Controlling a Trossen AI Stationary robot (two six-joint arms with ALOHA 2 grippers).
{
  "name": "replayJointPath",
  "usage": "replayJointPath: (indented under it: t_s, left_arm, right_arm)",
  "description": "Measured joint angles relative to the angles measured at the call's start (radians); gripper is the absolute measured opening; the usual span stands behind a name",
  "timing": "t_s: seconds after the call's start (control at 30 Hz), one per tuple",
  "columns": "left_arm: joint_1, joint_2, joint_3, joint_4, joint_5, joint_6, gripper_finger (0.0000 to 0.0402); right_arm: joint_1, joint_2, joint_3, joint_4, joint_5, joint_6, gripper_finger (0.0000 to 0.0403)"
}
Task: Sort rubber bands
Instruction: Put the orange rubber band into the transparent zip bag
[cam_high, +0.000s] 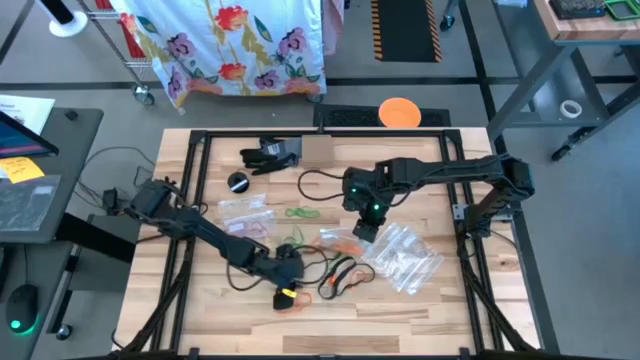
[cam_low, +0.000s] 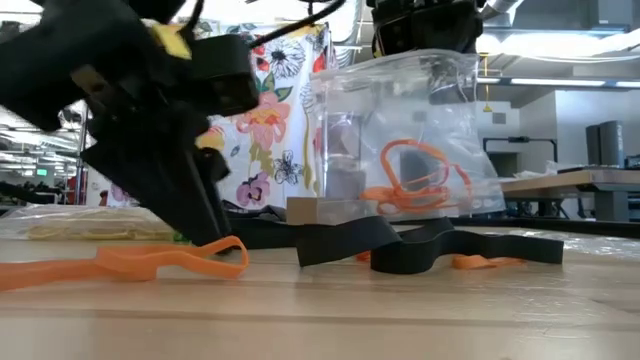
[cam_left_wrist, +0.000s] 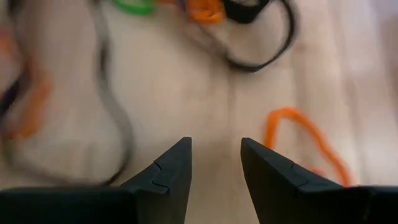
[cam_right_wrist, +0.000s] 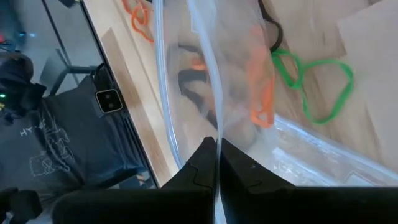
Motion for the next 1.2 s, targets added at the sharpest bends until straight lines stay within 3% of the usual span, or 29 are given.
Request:
replayJointPath:
  t_s: [0.17,0.33,0.63,0.93,1.2]
  left_arm:
    - [0.012,0.047,0.051,0.003,0.097,0.038,0.0132]
    - [0.011,0.049,0.057,0.007,0.119,0.075,0.0132]
    - [0.031,0.04,0.112,-0.159,0.034,0.102,0.0132]
    - [0.002,0.041,0.244,-0.328,0.05,0.19,0.0132]
    - [-0.026,0.042,0.255,-0.328,0.05,0.184,0.0132]
  right_arm:
    - [-0.001,0.0,0.0,-0.001,0.0,0.0,0.0005]
    - [-0.001,0.0,0.0,-0.004,0.001,0.0,0.0005]
    - [0.0,0.0,0.0,-0.004,0.004,0.0,0.0005]
    - [0.013,0.0,0.0,-0.004,0.005,0.0,0.0005]
    - [0.033,0.0,0.0,-0.004,0.004,0.0,0.0005]
